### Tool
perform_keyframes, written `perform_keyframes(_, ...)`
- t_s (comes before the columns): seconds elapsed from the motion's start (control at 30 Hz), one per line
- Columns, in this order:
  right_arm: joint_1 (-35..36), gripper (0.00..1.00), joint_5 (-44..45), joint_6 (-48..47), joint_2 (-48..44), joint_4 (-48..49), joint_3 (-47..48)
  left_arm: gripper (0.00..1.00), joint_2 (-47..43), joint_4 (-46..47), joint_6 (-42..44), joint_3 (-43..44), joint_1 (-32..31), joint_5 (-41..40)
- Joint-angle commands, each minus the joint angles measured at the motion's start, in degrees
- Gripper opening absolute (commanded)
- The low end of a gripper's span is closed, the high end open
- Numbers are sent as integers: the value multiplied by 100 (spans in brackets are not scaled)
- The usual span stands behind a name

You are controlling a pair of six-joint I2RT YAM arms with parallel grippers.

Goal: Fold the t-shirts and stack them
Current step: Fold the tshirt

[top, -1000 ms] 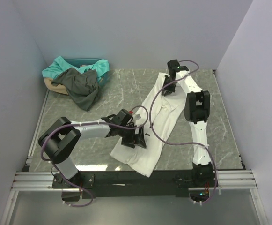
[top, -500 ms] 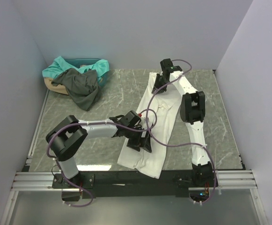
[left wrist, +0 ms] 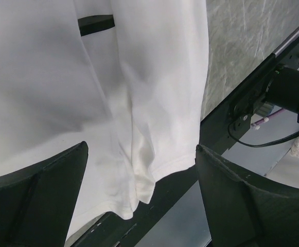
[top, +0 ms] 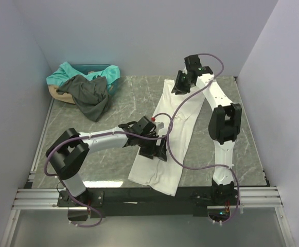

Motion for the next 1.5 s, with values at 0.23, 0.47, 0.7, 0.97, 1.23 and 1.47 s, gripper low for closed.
perform_keyframes(0.23, -32, 33, 774, -132, 136, 95, -827, 92, 219, -226, -203, 305, -21, -233)
perform_keyframes(0.47, -32, 33, 1037, -71, 390, 244, -1135, 92, 465, 11, -494, 200, -21, -320)
perform_keyframes(0.7, -23, 31, 1029, 44, 874, 60, -740, 92, 703, 230, -722, 121, -30, -259)
perform_keyframes(0.97, 56, 29, 933, 114, 1418, -309, 129, 92, 1133, 152, -837, 463, -91, 40)
perform_keyframes(1.23, 205, 29, 563, 263, 1928, -486, 1096, 92, 1283, 64, -740, 709, -144, 119)
perform_keyframes(1.47, 293, 33, 370, 290, 1815, -292, 1255, 92, 1187, -357, -485, 1543, -153, -188)
